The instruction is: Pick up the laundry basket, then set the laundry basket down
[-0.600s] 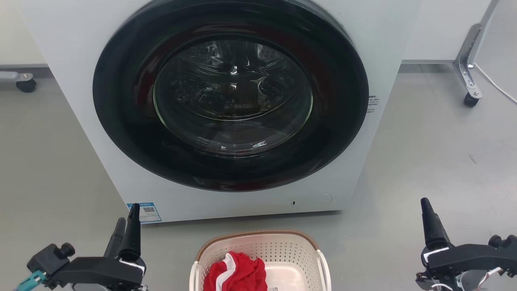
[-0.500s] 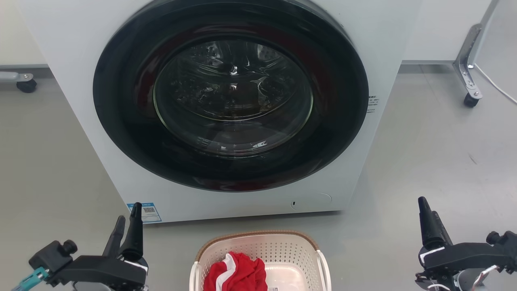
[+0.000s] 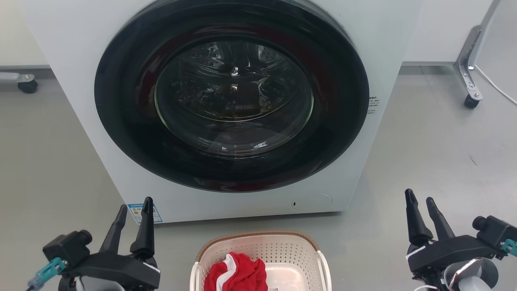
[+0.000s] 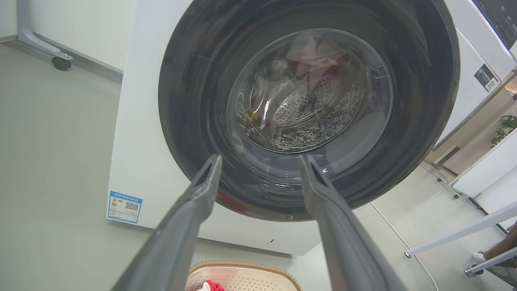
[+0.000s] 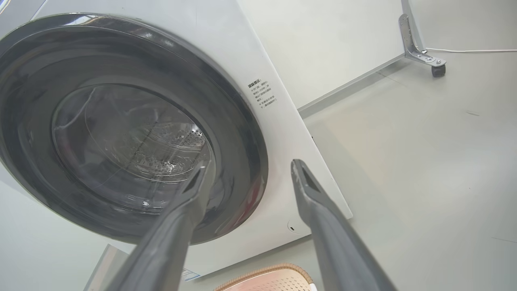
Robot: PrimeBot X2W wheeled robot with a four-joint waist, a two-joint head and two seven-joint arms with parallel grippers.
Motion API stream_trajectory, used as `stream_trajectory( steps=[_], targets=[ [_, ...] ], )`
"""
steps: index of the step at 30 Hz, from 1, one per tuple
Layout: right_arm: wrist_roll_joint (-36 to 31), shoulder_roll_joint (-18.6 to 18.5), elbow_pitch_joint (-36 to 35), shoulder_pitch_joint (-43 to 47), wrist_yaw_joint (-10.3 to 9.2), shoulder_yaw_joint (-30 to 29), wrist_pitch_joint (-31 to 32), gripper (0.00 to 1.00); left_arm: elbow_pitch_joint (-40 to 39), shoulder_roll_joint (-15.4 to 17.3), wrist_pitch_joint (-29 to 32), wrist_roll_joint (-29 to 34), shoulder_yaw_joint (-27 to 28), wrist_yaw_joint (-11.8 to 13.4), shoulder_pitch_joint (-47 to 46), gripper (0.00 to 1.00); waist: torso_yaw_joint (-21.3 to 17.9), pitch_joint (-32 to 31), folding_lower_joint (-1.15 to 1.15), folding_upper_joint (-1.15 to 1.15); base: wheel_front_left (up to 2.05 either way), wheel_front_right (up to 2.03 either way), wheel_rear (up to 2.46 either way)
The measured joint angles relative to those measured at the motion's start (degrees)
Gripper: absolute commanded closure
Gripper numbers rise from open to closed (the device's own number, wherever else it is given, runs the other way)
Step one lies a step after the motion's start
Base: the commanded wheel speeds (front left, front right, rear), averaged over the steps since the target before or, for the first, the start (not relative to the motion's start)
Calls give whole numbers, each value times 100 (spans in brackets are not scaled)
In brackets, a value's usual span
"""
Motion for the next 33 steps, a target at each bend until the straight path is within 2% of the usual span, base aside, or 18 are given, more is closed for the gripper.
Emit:
stream_trajectory(
  steps=[19, 33],
  targets=[
    [-1458, -110, -35, 10, -303, 426, -385, 0, -104, 163, -398, 1440, -478, 249, 1, 0, 19, 16, 0, 0, 0, 0, 0],
    [-2394, -120, -40, 65, -503, 549, -661, 0, -126, 213, -657, 2268, -721, 449, 1, 0, 9, 22, 0, 0, 0, 0, 0]
  ],
)
